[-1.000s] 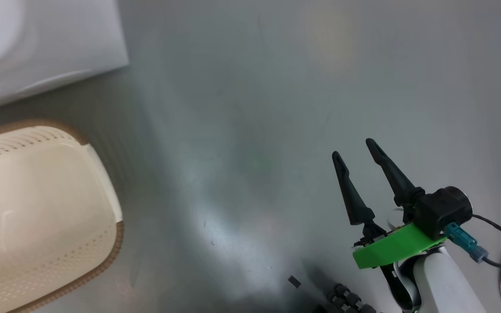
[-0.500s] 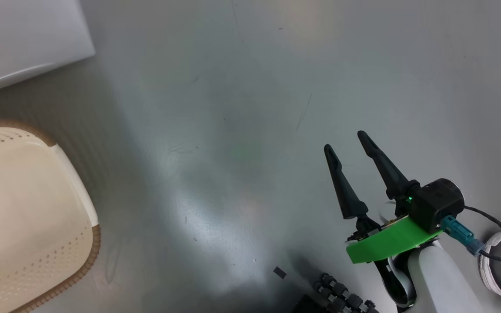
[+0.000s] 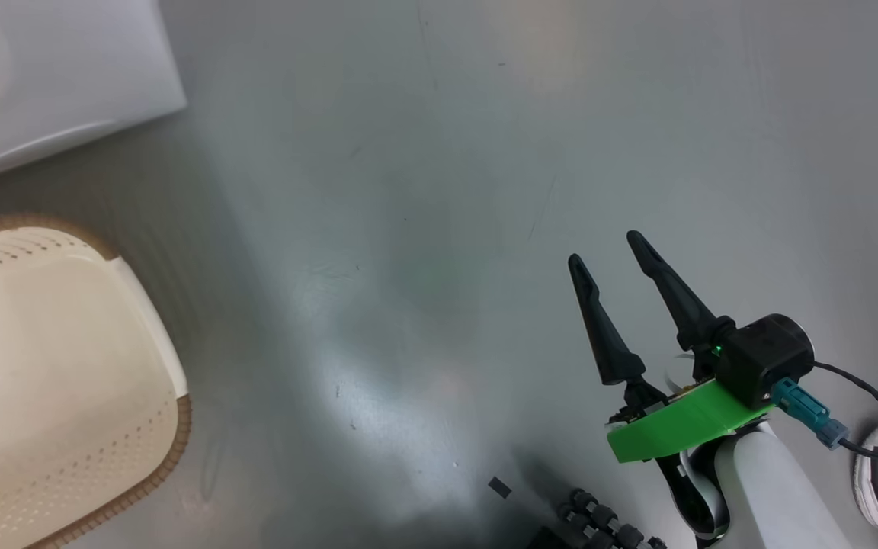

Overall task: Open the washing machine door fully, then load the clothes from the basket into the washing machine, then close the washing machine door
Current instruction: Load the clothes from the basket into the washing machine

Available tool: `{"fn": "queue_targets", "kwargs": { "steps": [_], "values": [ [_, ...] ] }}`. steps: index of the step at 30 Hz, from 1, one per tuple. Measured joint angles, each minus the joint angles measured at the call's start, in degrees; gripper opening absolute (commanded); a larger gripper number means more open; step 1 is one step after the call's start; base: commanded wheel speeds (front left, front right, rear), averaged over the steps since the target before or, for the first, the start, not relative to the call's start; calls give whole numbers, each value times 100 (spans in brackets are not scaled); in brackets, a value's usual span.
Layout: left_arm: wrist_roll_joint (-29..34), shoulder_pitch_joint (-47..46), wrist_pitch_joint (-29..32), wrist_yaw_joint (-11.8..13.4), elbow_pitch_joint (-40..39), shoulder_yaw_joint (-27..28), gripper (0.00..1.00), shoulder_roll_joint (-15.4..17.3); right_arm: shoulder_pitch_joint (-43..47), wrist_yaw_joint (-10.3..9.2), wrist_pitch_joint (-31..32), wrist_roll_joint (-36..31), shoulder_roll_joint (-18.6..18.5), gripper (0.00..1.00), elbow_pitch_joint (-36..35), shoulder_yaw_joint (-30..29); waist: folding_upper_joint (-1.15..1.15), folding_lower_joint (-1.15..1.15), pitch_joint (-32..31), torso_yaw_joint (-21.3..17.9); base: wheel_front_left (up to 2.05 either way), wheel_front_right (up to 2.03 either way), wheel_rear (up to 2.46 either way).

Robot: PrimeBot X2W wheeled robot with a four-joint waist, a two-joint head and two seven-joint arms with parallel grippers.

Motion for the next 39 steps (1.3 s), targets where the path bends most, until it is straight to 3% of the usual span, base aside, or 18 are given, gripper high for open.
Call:
{"fn": "queue_targets", "kwargs": {
  "steps": [9,22,27,39],
  "values": [
    [-211,112,-444,-67,450,-21,100,-232,4,0,0,-198,-3,100,36,-148,0,0,-297,173,0,0,0],
    [-684,1345,-1080,-215,754,-388,100,-868,45,0,0,-732,-11,100,74,-452,0,0,-911,759,0,0,0],
    [-1092,2007,-1195,-216,490,-755,100,-1107,216,0,0,-853,-18,100,100,-579,0,0,-1180,1024,0,0,0],
    [-2135,3865,-1335,-216,-813,-1427,100,-1227,646,0,0,-910,-129,100,154,-784,0,0,-1981,1548,0,0,0]
  ]
}}
